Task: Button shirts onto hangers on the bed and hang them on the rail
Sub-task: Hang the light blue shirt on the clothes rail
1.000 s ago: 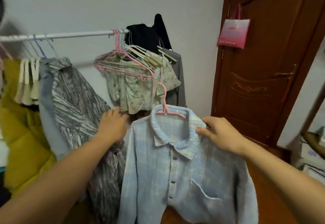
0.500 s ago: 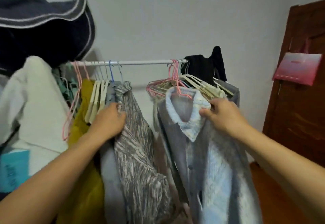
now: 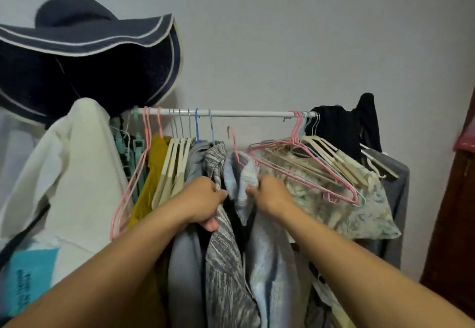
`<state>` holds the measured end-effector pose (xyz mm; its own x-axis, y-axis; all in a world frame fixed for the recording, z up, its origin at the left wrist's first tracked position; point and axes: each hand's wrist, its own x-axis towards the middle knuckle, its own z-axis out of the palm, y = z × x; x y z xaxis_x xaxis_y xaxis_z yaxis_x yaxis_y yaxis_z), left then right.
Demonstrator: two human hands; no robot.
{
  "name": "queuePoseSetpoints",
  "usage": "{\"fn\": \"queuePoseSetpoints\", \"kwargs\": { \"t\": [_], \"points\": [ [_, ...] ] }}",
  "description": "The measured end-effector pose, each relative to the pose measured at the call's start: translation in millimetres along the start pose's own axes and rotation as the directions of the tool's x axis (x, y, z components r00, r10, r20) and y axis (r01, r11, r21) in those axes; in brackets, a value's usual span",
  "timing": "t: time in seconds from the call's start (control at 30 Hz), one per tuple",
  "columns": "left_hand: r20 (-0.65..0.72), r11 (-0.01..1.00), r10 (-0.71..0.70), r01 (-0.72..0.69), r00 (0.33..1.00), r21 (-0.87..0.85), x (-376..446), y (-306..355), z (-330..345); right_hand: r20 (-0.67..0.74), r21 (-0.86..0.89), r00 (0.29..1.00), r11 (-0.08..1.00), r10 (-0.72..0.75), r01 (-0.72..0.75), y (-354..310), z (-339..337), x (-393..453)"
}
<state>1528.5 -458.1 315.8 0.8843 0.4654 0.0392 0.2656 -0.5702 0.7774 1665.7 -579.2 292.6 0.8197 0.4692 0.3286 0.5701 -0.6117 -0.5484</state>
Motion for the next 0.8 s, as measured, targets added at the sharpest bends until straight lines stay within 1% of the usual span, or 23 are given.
{"fn": "queuePoseSetpoints", "kwargs": {
  "t": [0.03,0.07,0.13,0.17,0.2,0.3,0.4,0.47,0.5,0.6,0.63,0.73,0.77,0.8],
  "points": [
    [0.002,0.999,0.016,-0.016,1.000,-0.031,2,-3,0,0.001,0.043,1.000,0.999,-0.005,0.005,-3,12,1],
    [0.001,0.998,0.027,-0.027,1.000,-0.053,4,-5,1,-0.023,0.125,1.000,0.992,0.013,-0.010,-9,21,2],
    [0.003,0.997,0.028,-0.028,1.000,-0.066,7,-9,3,-0.100,0.339,0.985,0.936,0.137,-0.096,-22,34,7],
    [0.005,0.998,0.030,-0.030,1.000,-0.058,7,-11,3,-0.141,0.410,0.970,0.903,0.200,-0.127,-26,36,8],
    [0.005,0.998,0.034,-0.033,0.999,-0.051,7,-13,3,-0.165,0.419,0.962,0.899,0.215,-0.129,-25,34,5],
    [0.014,0.997,0.039,-0.038,0.999,-0.064,6,-14,2,-0.222,0.298,0.971,0.954,0.093,-0.023,-12,15,-18],
    [0.030,0.997,0.036,-0.034,0.999,-0.071,7,-12,4,-0.262,0.252,0.964,0.962,-0.036,0.105,-5,-18,-26],
    [0.062,0.996,0.025,-0.020,0.998,-0.091,7,-8,5,-0.292,0.258,0.954,0.956,-0.064,0.143,-12,-38,-11],
    [0.077,0.995,0.019,-0.012,0.997,-0.095,7,-6,4,-0.284,0.278,0.957,0.951,-0.052,0.135,-19,-45,-1],
    [0.099,0.996,0.004,0.004,0.995,-0.085,6,-4,0,-0.199,0.307,0.980,0.950,0.006,0.056,-31,-46,29],
    [0.104,0.996,0.005,0.004,0.995,-0.088,5,-5,-1,-0.162,0.276,0.987,0.961,0.017,0.029,-32,-40,35],
    [0.108,0.990,0.006,0.009,0.994,-0.138,2,-8,0,-0.043,0.109,0.999,0.994,0.012,-0.007,-34,-10,32],
    [0.111,0.986,0.004,0.014,0.994,-0.167,1,-9,0,-0.009,0.104,1.000,0.995,0.011,-0.010,-33,0,24],
    [0.111,0.980,0.006,0.016,0.994,-0.199,0,-11,0,0.015,0.137,1.000,0.991,0.002,-0.004,-32,9,14]
  ]
}}
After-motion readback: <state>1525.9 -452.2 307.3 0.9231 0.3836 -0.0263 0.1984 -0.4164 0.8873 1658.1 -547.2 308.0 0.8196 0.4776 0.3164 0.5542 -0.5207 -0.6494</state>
